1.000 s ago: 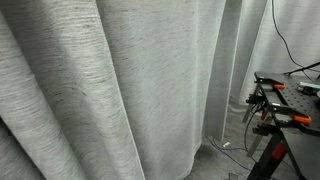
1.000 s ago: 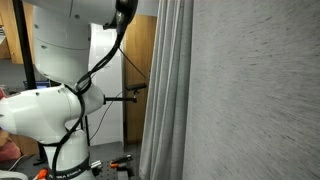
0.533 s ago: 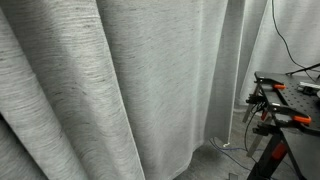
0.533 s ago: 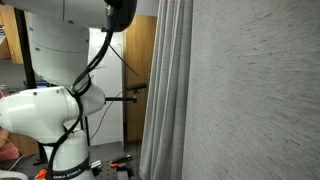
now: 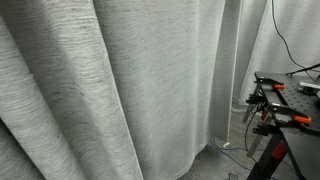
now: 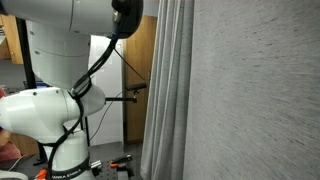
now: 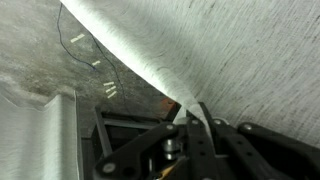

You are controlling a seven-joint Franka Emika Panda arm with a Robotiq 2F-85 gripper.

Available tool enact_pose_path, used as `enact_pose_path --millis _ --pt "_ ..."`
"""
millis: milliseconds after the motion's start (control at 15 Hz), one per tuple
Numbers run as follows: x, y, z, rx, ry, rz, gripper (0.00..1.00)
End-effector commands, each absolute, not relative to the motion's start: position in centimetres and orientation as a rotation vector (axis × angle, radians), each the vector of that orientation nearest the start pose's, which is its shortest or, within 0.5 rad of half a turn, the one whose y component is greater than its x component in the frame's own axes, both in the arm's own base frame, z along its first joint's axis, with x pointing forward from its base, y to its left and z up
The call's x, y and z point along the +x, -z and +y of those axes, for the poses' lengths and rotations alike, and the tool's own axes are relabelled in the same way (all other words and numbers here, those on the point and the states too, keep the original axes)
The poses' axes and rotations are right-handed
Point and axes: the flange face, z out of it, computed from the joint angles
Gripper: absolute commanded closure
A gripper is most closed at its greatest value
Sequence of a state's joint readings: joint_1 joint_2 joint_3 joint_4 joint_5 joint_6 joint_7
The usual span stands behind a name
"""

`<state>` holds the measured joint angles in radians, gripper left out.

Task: Draw the curtain closed

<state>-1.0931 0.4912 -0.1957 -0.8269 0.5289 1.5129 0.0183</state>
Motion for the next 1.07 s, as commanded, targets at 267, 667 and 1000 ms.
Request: enact_pose_path --millis 267,667,1000 --pt "33.2 -67.7 -58.5 -2.718 0.501 1.343 1.0" --pt "38.8 -69.3 -53.5 -2.99 0.463 1.038 1.0" --pt "43.3 -70.8 -47.2 -3.162 0.431 0.757 1.0"
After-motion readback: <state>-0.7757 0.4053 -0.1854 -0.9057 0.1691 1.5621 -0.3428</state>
